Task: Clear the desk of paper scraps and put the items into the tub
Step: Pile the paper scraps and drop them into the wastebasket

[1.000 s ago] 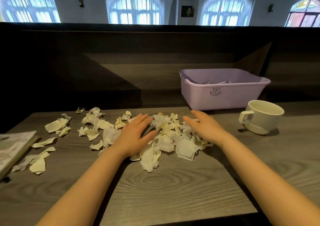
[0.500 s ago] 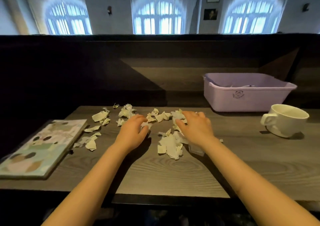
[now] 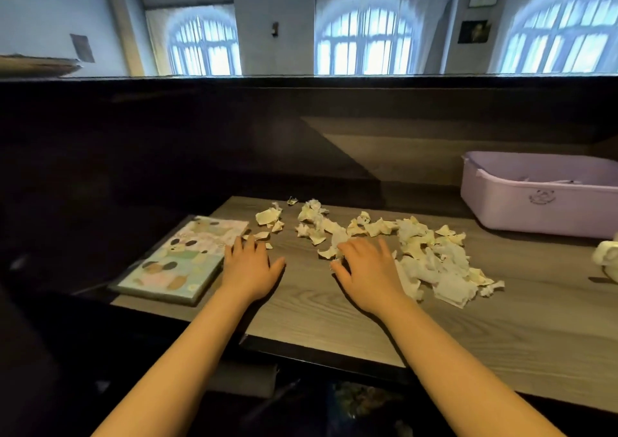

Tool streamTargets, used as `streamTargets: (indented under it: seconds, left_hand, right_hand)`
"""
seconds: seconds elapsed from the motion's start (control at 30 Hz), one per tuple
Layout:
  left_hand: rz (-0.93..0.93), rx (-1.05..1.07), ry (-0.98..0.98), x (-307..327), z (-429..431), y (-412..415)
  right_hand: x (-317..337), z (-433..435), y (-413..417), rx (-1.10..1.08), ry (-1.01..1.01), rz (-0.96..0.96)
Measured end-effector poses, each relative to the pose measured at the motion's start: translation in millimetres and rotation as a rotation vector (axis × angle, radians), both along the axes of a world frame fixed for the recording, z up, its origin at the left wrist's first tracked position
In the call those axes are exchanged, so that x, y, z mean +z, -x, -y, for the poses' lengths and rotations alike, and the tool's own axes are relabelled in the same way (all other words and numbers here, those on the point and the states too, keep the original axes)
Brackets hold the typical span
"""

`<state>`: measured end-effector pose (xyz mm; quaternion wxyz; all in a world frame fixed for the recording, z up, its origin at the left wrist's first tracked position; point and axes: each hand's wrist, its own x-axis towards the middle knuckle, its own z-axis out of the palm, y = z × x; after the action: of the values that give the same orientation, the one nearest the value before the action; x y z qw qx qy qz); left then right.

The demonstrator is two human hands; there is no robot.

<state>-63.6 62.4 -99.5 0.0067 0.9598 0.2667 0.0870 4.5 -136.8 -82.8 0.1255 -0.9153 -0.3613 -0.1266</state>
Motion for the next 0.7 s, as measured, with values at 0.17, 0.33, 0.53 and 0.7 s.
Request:
streamTargets:
  seconds: [0.17,0.33,0.53,0.7]
  left_hand:
    - [-0.111,-0.083,0.079,2,8,-10]
    - [-0.135,-0.291,0.140,8,22,-17]
    - [0.297,-0.303,0.195,18,16,-33]
    - [0.224,-0.067,0.195,28,-20,-71]
  right_hand:
    - [-5,4,-5,-0.007,-0.097,-0.093]
    - [1,8,-7,-0.064,-0.192,-0.178]
    - [1,12,-15,-0.104,-0.218,-0.229]
    - [0,13,-17,-0.116,-0.225,-0.221]
